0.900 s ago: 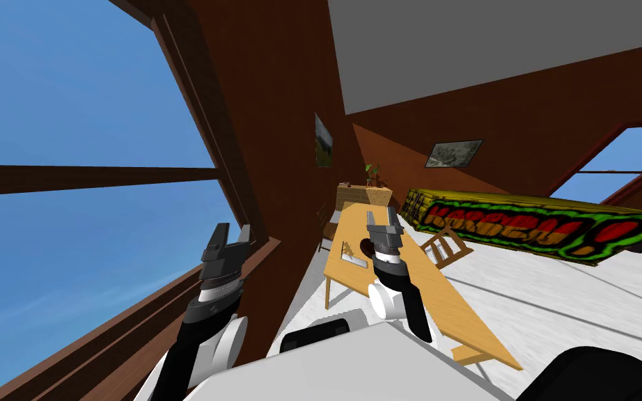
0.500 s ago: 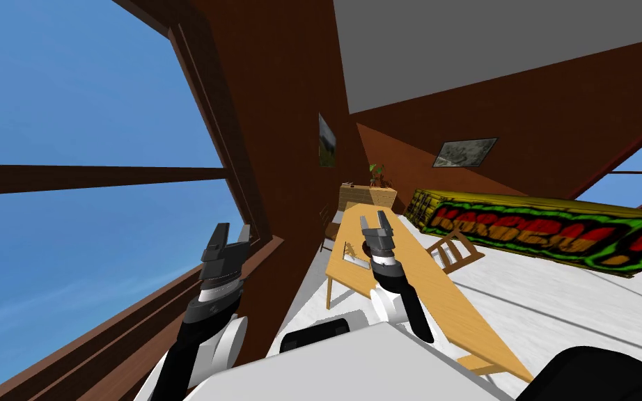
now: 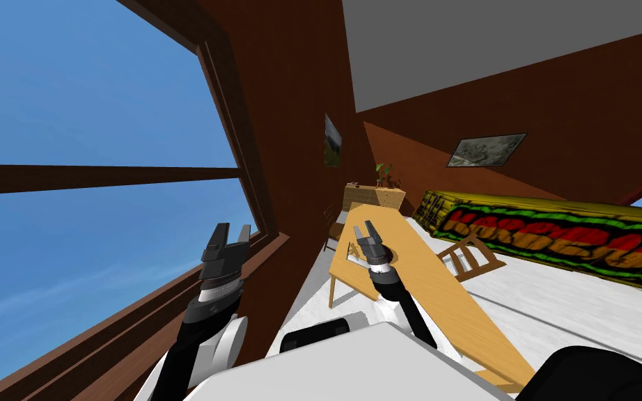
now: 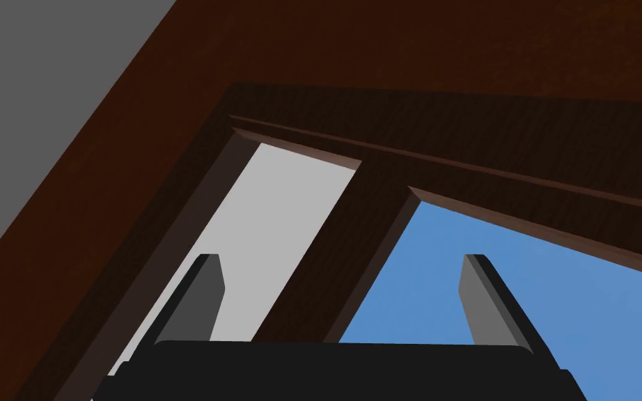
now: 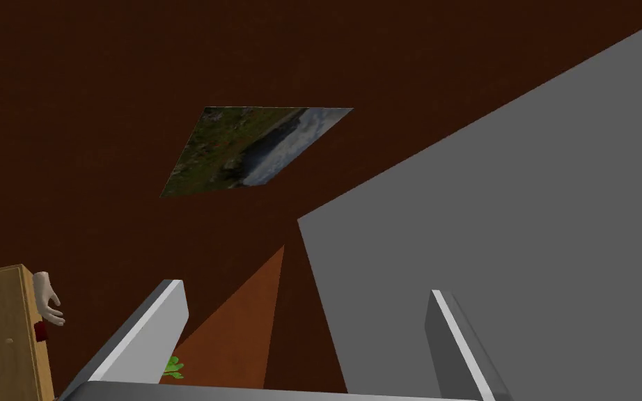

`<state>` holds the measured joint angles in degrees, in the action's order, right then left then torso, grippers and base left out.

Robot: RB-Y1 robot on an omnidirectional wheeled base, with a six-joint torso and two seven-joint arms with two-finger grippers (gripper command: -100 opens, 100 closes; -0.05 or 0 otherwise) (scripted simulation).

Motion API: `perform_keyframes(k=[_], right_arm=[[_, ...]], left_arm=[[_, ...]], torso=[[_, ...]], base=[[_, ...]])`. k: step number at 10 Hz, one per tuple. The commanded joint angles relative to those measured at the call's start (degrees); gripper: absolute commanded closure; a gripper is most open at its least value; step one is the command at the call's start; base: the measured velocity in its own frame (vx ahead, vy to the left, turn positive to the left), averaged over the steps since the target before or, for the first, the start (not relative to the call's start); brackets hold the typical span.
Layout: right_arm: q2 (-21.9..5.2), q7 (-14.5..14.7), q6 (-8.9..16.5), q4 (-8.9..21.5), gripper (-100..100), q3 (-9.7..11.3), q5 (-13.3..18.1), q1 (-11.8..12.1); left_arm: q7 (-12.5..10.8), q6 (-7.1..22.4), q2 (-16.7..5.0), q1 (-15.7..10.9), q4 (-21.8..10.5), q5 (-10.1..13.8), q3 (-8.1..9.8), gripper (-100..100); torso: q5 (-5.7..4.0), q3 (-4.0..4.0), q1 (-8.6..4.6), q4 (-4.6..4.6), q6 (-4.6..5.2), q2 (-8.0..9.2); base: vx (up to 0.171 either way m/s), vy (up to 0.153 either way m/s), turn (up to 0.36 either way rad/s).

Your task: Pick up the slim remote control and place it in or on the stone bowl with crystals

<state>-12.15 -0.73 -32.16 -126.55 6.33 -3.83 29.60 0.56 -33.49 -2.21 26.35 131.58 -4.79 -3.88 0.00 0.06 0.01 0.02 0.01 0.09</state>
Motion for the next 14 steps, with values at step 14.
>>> perform_keyframes(k=[14], right_arm=[[-20.92, 5.82, 2.53, 19.86, -100, 12.68, 1.1, 8.45]], left_arm=[[0.0, 0.0, 0.0, 0.0, 0.0, 0.0, 0.0, 0]], torso=[[0.0, 0.05, 0.0, 0.02, 0.03, 0.08]], base=[[-0.037, 0.019, 0.188]])
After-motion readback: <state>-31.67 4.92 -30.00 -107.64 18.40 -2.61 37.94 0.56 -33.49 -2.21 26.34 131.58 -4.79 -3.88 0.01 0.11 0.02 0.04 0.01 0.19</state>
